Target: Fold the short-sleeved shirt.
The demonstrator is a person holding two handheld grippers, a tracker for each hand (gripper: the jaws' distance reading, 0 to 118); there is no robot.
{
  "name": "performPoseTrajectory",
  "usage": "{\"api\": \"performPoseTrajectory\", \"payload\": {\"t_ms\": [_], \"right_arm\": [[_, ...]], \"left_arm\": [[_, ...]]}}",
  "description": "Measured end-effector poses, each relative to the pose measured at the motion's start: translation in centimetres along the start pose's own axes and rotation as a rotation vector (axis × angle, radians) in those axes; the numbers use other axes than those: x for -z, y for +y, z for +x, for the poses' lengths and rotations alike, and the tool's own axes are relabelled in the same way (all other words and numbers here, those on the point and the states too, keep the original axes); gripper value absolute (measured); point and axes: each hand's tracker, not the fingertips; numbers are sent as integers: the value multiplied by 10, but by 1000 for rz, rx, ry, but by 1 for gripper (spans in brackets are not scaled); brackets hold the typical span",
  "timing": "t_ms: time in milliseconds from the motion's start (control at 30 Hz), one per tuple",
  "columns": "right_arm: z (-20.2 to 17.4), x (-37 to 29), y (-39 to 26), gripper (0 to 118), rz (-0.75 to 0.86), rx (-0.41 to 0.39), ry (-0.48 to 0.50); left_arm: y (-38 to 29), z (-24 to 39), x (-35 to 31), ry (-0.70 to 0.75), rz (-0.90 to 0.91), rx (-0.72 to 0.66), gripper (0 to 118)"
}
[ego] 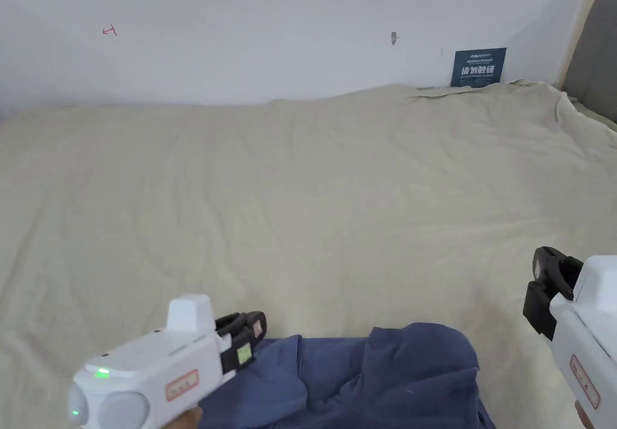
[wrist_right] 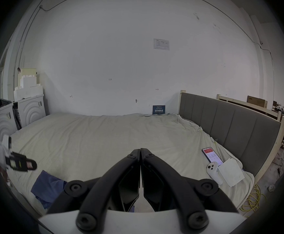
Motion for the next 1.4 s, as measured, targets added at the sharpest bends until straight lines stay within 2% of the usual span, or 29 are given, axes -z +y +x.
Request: {"api": "performPoseTrajectory", "payload": {"t_ms": [67, 267, 467, 500, 533, 600, 633, 733, 833, 867, 1200, 1367, 1400], "right_arm": [[-1, 0, 0, 0, -1, -4, 4], [-3, 2, -1, 0, -6, -4, 9], [-7, 5, -1, 0, -15, -8, 16], [-8, 6, -1, 0, -16, -11, 17], [-9, 6, -2, 0, -18, -12, 19], [-10, 7, -2, 0, -21, -13, 21], [-11, 8, -3, 0, -24, -14, 21], [-12, 9, -4, 0, -31, -17, 23], [-13, 10, -5, 0, -42, -22, 24], [-12, 11, -6, 0, -44, -22, 23], [-10, 14, -10, 0, -61, -29, 15], [-8, 14, -12, 0, -69, -25, 11], [-8, 14, -12, 0, -70, -24, 10]], "left_arm": [[13, -17, -10, -33, -19, -44, 0], [32, -56, -36, 28, -36, -74, 0], [24, -118, -35, -53, -133, -261, 2], [21, -127, -31, -65, -165, -312, 7], [17, -142, -25, -56, -191, -349, 18], [10, -152, -15, -17, -247, -371, 53], [6, -155, -10, 10, -271, -359, 53], [-7, -176, 8, 50, -296, -339, 80], [-16, -179, 21, 37, -342, -375, 97], [-19, -182, 26, 37, -352, -391, 99], [-38, -175, 55, 38, -397, -368, 99], [-38, -172, 69, -1, -419, -393, 68], [-38, -171, 72, -10, -431, -392, 65]]}}
